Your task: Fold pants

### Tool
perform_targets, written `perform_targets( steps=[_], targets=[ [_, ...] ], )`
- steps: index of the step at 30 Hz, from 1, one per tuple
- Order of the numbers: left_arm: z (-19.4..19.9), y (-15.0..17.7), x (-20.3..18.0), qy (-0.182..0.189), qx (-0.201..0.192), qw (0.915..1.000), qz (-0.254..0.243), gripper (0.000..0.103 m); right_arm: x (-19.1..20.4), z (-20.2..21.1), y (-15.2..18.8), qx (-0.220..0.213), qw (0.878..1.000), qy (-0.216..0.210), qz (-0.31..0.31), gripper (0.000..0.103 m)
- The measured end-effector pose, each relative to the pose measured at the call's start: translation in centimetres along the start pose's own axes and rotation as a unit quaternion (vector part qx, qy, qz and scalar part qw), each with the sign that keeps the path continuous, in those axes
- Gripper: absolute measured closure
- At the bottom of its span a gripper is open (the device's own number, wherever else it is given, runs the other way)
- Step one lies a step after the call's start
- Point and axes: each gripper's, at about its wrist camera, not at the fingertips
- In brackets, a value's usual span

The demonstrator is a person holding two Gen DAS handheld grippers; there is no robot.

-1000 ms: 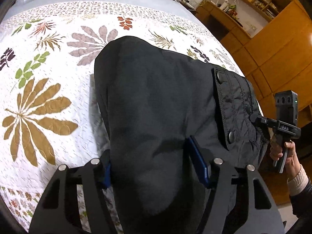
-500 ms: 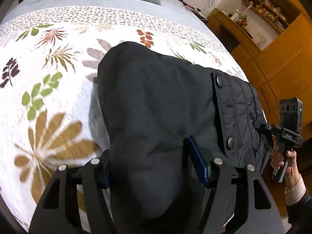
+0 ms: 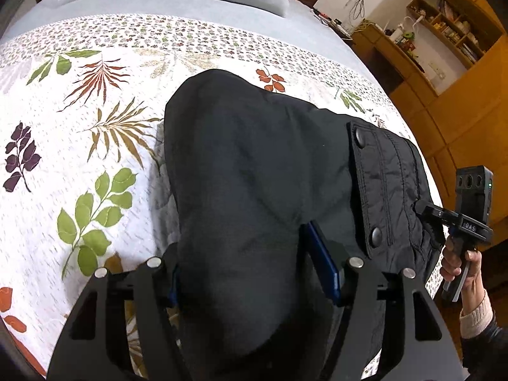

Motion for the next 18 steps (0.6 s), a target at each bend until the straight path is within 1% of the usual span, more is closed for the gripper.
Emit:
perform_targets(
  steps=[1,2,4,7,9,10,12,14,15,17,18],
  targets=[
    [0.2,0.2,0.1,0.000,-0.003,1.0000,0.001,0.037,-0.2,0.0,0.3,0.005,1.000,-0.001,-0.009,0.052],
    [0.4,0.5,0.3,-0.001,-0.007,1.0000,0.001,0.037,-0.4,-0.1,0.3,0.011,1.000,0.002,-0.014,0.040],
    [1.0,1.2,0.2,-0.004,-0.014,0.9999,-0.003,0.037,-0.6,0.2,1.0,0.023,0.999,0.020,-0.023,0.036],
    [2.3,2.5,0.7,-0.008,-0.024,0.9997,-0.007,0.037,0.2,2.6,2.0,-0.005,0.998,0.052,-0.017,0.036],
    [3.0,3.3,1.0,-0.019,-0.029,0.9993,-0.013,0.035,1.9,4.7,2.6,-0.025,0.997,0.069,0.020,0.036],
    [3.2,3.5,1.0,-0.023,-0.031,0.9991,-0.016,0.034,2.7,5.3,2.9,-0.029,0.997,0.066,0.032,0.036],
    [3.9,4.3,1.0,-0.027,-0.034,0.9989,-0.015,0.032,4.4,5.9,3.5,-0.024,0.998,0.033,0.043,0.036],
    [4.5,5.1,1.0,-0.025,-0.038,0.9989,-0.007,0.031,5.3,5.5,3.8,-0.008,0.999,0.033,0.042,0.036],
    [4.8,5.6,1.1,-0.027,-0.042,0.9988,-0.002,0.030,5.3,5.2,3.9,-0.003,0.999,0.033,0.039,0.037],
    [5.0,6.1,1.0,-0.030,-0.045,0.9985,0.001,0.029,5.0,4.1,3.7,0.011,0.999,0.019,0.026,0.041],
    [5.1,6.3,1.0,-0.029,-0.045,0.9985,0.005,0.028,4.6,3.4,3.6,0.016,1.000,0.020,0.013,0.041]
  ],
)
Point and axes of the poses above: each gripper's, at about its wrist camera, not at the fingertips, and z roughly against the way its jaws point, x to its left, y to its underside, and after that the axes turned 12 degrees about z, right-handed
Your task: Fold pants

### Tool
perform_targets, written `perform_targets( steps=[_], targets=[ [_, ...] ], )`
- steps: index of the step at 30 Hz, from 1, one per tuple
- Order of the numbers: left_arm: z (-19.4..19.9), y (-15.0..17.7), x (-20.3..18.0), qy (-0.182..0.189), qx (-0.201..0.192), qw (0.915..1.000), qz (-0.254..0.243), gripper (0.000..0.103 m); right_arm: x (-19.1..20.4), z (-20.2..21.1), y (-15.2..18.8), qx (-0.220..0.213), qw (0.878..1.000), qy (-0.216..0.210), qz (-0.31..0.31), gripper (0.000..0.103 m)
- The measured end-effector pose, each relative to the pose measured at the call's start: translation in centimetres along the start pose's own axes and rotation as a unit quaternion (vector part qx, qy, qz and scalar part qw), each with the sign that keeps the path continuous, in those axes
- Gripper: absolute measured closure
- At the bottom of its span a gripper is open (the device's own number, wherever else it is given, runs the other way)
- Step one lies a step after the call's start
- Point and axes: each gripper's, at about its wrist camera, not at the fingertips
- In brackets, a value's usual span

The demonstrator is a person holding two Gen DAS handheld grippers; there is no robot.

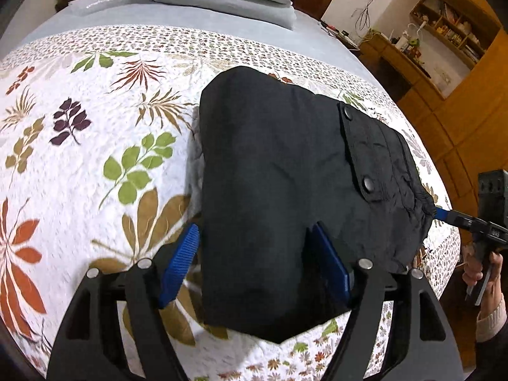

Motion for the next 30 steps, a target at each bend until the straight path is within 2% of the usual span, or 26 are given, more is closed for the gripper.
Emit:
perform_targets(
  steps=[3,4,7,11,15,18,19,21,22,23,27,30],
  targets=[
    [-0.3,0.4,0.2,0.000,0.002,0.9999,0.017,0.027,-1.3,-1.7,-0.1,0.004,0.999,-0.018,-0.033,0.051],
    [-0.4,0.4,0.1,-0.002,0.002,0.9998,0.018,0.027,-1.5,-2.1,-0.6,0.004,0.999,-0.020,-0.038,0.061],
    [-0.5,0.2,-0.5,-0.005,0.005,0.9998,0.019,0.026,-1.8,-1.1,-1.0,-0.019,0.998,-0.045,-0.043,0.068],
    [-0.5,-0.1,-1.6,-0.010,0.003,0.9999,0.000,0.025,-0.7,1.5,-1.3,-0.040,0.999,-0.023,-0.014,0.073],
    [-1.3,0.3,-2.0,-0.025,0.007,0.9996,-0.008,0.022,-1.3,0.3,-0.3,0.009,1.000,0.013,-0.009,0.073],
    [-1.6,0.5,-1.8,-0.025,0.008,0.9997,0.001,0.021,-1.9,0.1,0.1,0.003,1.000,-0.001,-0.024,0.071],
    [-1.5,0.5,-1.8,-0.024,0.009,0.9997,0.000,0.021,-2.0,0.6,0.0,-0.002,1.000,-0.008,-0.030,0.067],
    [-0.8,0.3,-1.5,-0.021,0.012,0.9997,-0.003,0.021,-1.8,1.8,0.0,-0.013,0.999,-0.001,-0.036,0.050],
    [-0.3,0.2,-1.3,-0.023,0.010,0.9997,-0.005,0.021,-1.8,2.7,0.0,-0.022,0.999,0.004,-0.035,0.030],
    [0.4,0.1,-1.0,-0.022,0.010,0.9997,-0.004,0.019,-1.9,3.7,0.1,-0.031,0.999,0.008,-0.032,0.021],
    [1.8,0.9,0.2,0.022,0.032,0.9992,0.014,0.017,-3.5,4.3,0.8,-0.023,0.997,-0.018,-0.068,0.019],
    [1.2,2.0,1.0,0.057,0.049,0.9957,0.054,0.017,-5.2,2.9,1.2,-0.009,0.993,-0.034,-0.110,0.018]
  ],
)
Point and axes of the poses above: each gripper's, at about its wrist camera, not at the fingertips, and z roughly against the way its jaws point, x to its left, y to its underside, and after that the axes turned 12 degrees about z, right-handed
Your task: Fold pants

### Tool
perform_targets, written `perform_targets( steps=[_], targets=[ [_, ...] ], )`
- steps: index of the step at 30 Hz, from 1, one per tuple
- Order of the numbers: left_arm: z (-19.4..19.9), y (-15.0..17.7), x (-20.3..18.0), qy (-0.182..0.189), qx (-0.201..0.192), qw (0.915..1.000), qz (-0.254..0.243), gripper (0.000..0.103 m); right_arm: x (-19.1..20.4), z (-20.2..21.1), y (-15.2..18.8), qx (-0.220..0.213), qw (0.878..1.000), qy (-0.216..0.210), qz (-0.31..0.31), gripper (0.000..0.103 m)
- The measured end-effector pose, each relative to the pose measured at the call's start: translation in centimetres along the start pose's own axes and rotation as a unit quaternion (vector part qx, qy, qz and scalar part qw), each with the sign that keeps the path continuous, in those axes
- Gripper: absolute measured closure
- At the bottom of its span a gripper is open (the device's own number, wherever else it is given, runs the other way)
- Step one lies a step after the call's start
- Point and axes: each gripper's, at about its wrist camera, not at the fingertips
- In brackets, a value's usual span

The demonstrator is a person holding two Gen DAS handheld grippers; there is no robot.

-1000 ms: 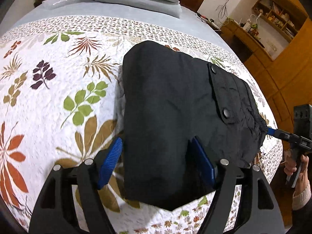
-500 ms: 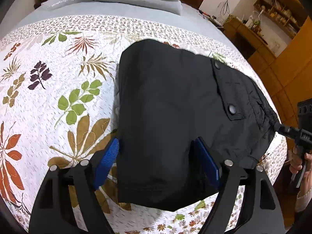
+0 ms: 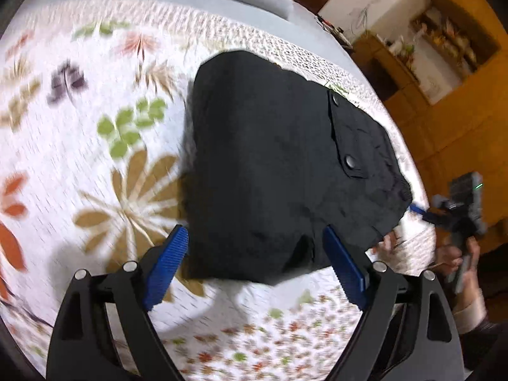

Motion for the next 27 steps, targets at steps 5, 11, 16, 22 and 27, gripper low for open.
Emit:
perform_targets(
  steps=[5,11,16,22,27],
  targets=[
    [-1.8,0.2,1.2,0.015,-0.003,0.9991,0.041,0.012,-2.7,-2.5,0.4,0.006,0.995,-0.060,-0.085,0.013],
    [-3.1,-0.1,1.4,0.003,0.014,0.9987,0.050,0.010,-2.1,-3.3,-0.2,0.019,0.995,-0.061,-0.071,0.007],
    [-4.3,-0.1,0.1,-0.033,0.008,0.9988,0.036,0.009,-0.3,-4.7,-0.7,0.051,0.998,0.041,-0.006,0.012],
    [-5.4,-0.9,-1.9,-0.069,-0.007,0.9972,0.028,0.004,0.7,-4.9,-1.3,0.043,0.998,0.036,0.021,0.051],
    [-6.1,-2.5,-2.7,-0.067,-0.011,0.9971,0.035,0.004,1.9,-4.5,-3.3,0.024,0.997,0.047,0.055,0.059]
  ],
)
Point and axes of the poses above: each gripper's, at about its wrist camera, not at the fingertips, and z roughly against the way its jaws point, x to its left, y to its underside, and after that the axes turned 12 degrees about z, right-handed
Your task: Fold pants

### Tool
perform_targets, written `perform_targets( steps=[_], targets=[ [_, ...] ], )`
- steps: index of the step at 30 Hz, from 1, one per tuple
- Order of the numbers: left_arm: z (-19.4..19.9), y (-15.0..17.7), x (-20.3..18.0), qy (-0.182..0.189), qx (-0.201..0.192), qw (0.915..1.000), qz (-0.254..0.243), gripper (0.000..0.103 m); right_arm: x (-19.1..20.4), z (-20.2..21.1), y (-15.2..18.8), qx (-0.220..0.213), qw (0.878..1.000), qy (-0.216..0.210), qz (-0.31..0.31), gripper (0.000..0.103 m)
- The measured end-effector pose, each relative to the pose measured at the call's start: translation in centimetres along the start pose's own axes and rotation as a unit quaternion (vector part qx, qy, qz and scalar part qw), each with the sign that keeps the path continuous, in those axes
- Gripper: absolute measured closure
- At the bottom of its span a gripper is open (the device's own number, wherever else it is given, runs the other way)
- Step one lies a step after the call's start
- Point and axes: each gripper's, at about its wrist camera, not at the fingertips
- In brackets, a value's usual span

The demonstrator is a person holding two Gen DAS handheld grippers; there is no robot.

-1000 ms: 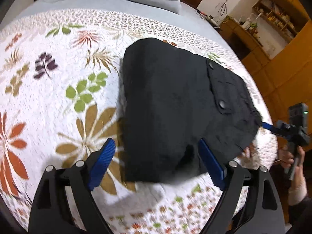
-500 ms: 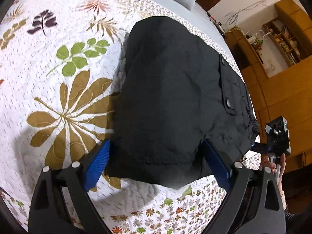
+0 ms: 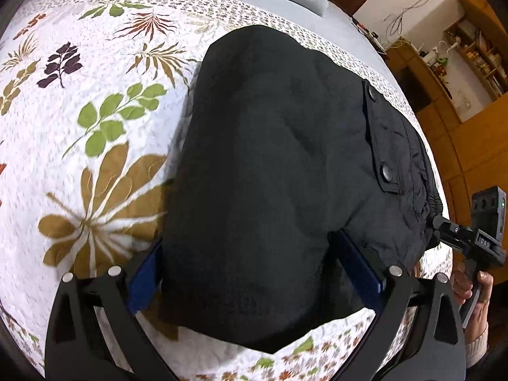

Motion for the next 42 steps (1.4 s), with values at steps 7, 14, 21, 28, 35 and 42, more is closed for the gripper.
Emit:
perform_targets(
  steps=[7,14,21,28,35,42],
  targets=[
    [-1.0,-2.1,-1.1,0.001,-0.014,0.9999,-0.003,0.004,-0.1,-0.4,-0.2,-0.011,1.000,0.003,0.014,0.060],
    [-0.6,-3.8,-1.3,-0.017,-0.041,0.9989,-0.011,0.004,0.6,-1.4,-1.2,-0.004,0.999,0.004,0.034,0.060],
    [-0.3,-3.7,-2.4,-0.031,-0.058,0.9969,-0.044,0.004,-0.5,-1.6,0.0,-0.015,1.000,-0.010,0.011,0.056],
    [2.4,-1.9,-3.0,-0.063,-0.096,0.9886,-0.098,0.004,-1.3,0.2,0.8,-0.024,1.000,-0.004,-0.010,0.045],
    [6.0,-0.5,-4.3,-0.070,-0.130,0.9824,-0.115,0.004,0.9,3.9,2.1,-0.053,0.995,0.084,0.017,0.038],
    [7.2,-0.1,-4.2,-0.066,-0.134,0.9828,-0.109,0.003,4.3,4.6,1.7,-0.068,0.990,0.109,0.058,0.032]
  ],
)
Point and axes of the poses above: each gripper's, at about its wrist camera, not at the fingertips, and z roughly against the way its jaws point, x to its left, y to its underside, and after that the axes turned 12 degrees about z, right-handed
